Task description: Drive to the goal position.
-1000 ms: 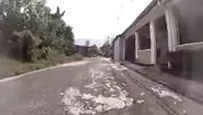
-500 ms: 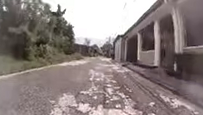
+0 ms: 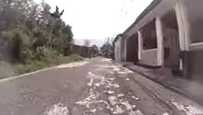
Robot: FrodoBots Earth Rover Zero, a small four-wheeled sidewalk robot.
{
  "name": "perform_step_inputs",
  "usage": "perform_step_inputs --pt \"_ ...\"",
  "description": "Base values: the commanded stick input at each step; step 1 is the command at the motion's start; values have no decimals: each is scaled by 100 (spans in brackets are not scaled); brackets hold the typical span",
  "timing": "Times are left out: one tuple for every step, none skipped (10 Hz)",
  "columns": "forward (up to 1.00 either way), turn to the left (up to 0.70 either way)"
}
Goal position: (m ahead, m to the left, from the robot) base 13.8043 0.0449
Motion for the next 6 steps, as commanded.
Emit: perform_step_inputs --pt "70 0" --pt "70 0" --pt "70 0" --pt "70 0" --pt "70 0" --pt "70 0"
